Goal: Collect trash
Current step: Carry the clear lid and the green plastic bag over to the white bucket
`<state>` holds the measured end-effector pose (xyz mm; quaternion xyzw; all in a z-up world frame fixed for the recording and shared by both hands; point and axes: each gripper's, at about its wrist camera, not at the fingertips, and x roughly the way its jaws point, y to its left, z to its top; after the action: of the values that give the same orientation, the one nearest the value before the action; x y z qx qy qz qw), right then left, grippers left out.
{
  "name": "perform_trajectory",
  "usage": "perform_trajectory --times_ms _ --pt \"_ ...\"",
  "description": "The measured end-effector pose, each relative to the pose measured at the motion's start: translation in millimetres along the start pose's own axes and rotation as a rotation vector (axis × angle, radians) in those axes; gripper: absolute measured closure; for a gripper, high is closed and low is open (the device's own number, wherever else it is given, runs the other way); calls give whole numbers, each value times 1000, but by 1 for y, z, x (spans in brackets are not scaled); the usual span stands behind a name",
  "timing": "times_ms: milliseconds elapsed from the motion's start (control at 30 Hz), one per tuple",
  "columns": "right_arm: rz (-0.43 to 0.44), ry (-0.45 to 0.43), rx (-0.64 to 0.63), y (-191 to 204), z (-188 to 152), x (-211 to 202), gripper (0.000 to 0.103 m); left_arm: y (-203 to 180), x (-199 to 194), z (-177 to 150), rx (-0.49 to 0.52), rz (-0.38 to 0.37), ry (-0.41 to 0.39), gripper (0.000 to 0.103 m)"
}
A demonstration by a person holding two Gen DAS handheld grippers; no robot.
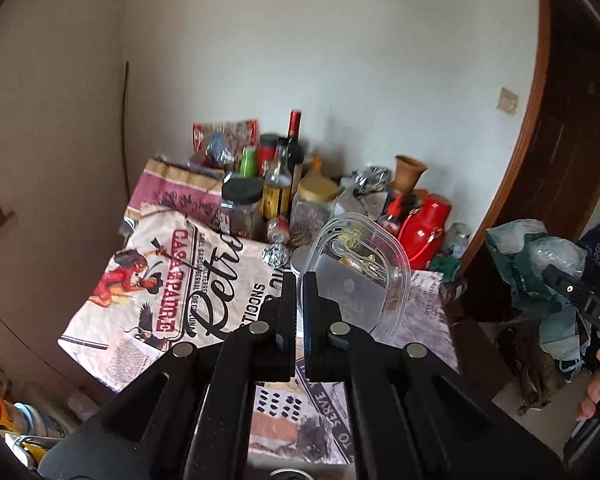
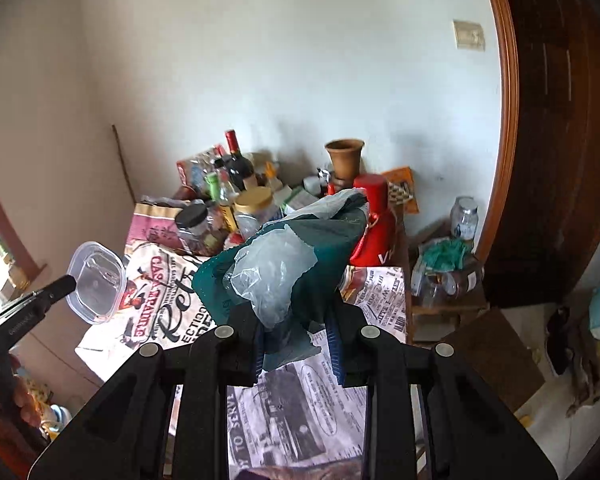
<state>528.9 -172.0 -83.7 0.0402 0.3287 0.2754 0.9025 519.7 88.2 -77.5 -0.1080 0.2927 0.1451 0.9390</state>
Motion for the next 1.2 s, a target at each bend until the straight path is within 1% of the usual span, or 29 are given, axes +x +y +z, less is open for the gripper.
perform_trajectory --times_ms 133,267,367,500,567,767,933,1067,1200 --pt "4 -28 2 9 -8 -25 79 -2 -31 -3 7 -23 -40 102" --pt "-12 -55 7 25 -21 -49 79 4 -59 -12 23 -67 -71 102" --pt "-31 -71 15 39 -35 -66 79 13 -76 -22 44 -101 -77 102" --pt "-70 -80 40 67 -62 -91 79 30 -100 -38 83 -153 -68 102" --pt "-87 -78 65 82 -79 -103 79 42 -115 -50 110 -181 -57 102" --pt "-100 -59 130 116 -129 -136 79 77 -152 -95 155 -221 -6 102" --pt "-130 -9 156 138 -169 -156 79 96 -176 -131 187 -226 36 102" --pt "-145 38 182 145 -193 -165 79 106 -187 -153 195 -246 84 102" --pt "-153 82 192 147 -211 -168 79 107 -180 -173 186 -266 160 102"
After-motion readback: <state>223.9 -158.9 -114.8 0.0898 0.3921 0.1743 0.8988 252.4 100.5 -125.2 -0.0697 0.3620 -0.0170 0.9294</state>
